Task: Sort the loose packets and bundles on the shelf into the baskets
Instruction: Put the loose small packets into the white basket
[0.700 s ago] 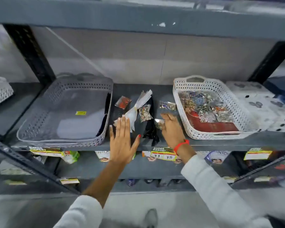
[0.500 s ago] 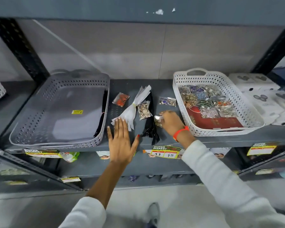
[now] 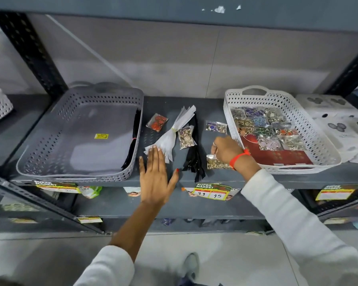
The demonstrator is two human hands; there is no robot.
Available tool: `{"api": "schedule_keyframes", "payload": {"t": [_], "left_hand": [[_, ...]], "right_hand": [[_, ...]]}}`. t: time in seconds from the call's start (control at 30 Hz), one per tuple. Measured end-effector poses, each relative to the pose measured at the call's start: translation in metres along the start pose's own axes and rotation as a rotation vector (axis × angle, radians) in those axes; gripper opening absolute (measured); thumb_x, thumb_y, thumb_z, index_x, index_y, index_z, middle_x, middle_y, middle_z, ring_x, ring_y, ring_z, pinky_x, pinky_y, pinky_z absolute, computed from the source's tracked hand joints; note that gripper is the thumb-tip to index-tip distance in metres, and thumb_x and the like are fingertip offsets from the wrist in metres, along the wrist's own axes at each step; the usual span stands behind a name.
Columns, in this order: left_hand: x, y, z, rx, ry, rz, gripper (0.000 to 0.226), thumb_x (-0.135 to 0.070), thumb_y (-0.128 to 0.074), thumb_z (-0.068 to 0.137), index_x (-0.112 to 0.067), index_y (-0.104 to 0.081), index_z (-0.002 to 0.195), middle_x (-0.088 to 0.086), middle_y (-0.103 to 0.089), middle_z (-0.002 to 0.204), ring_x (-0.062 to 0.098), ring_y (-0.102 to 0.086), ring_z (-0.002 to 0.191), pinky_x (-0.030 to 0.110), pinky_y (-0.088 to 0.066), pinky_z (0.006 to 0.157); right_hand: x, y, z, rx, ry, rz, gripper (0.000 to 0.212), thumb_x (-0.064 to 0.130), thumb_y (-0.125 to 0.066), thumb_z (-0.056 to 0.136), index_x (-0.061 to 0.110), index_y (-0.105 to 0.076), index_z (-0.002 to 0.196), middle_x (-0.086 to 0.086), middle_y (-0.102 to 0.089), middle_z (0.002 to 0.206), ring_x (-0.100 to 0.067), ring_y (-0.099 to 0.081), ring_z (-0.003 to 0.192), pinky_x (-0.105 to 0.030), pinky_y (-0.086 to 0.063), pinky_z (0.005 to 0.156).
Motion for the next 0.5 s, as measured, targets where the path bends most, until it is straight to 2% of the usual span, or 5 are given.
{"api": "schedule_keyframes", "payload": {"t": [0.17,0.27,0.33,0.43,0.5], "left_hand": [[0.000,-0.002,0.000,-0.001,0.008,-0.020,0.086,-0.062,-0.001,0.090,0.001,-0.026,0.143,0.019,-0.031,0.150,0.030,-0.027,0.140,0.043,0.001,0.113],[0.001,-0.001,0.000,0.001,0.017,-0.014,0.086,-0.062,0.000,0.090,0.000,-0.026,0.143,0.018,-0.031,0.150,0.029,-0.028,0.139,0.044,-0.002,0.113],[0.001,-0.001,0.000,-0.001,0.022,-0.008,0.086,-0.062,-0.001,0.090,0.000,-0.026,0.143,0.018,-0.031,0.150,0.029,-0.029,0.139,0.044,-0.002,0.113],[0.001,-0.004,-0.001,-0.012,0.025,-0.004,0.082,-0.061,-0.008,0.091,-0.001,-0.023,0.144,0.016,-0.029,0.151,0.028,-0.026,0.140,0.045,-0.005,0.114],[0.001,-0.006,-0.001,-0.013,0.029,-0.011,0.080,-0.059,-0.018,0.089,-0.002,-0.023,0.144,0.016,-0.028,0.152,0.027,-0.026,0.140,0.048,-0.012,0.115]], "right_hand": [[0.027,0.011,0.022,-0.154,0.029,0.192,0.014,0.000,-0.061,0.083,-0.002,-0.071,0.093,-0.022,-0.072,0.103,-0.033,-0.066,0.100,-0.033,-0.052,0.090],[0.050,0.010,0.035,-0.146,0.040,0.193,0.020,0.011,-0.069,0.081,-0.008,-0.070,0.082,-0.026,-0.073,0.091,-0.034,-0.069,0.090,-0.035,-0.055,0.080],[0.058,0.004,0.041,-0.128,0.011,0.148,0.022,0.016,-0.070,0.080,-0.004,-0.064,0.075,-0.026,-0.069,0.088,-0.034,-0.066,0.087,-0.035,-0.051,0.074],[0.062,-0.002,0.049,-0.126,-0.041,0.110,0.025,0.013,-0.066,0.082,-0.005,-0.063,0.100,-0.024,-0.069,0.106,-0.037,-0.064,0.103,-0.037,-0.053,0.084],[0.062,-0.001,0.055,-0.105,-0.065,0.161,0.022,0.010,-0.065,0.082,-0.002,-0.065,0.100,-0.023,-0.070,0.109,-0.036,-0.065,0.104,-0.038,-0.054,0.089]]}}
Point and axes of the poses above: each hand's wrist, its own z-axis towards the middle knuckle, its own y-axis out of the back of the hand, x = y × z, the point moved 2 cm from there along z, towards the middle knuckle
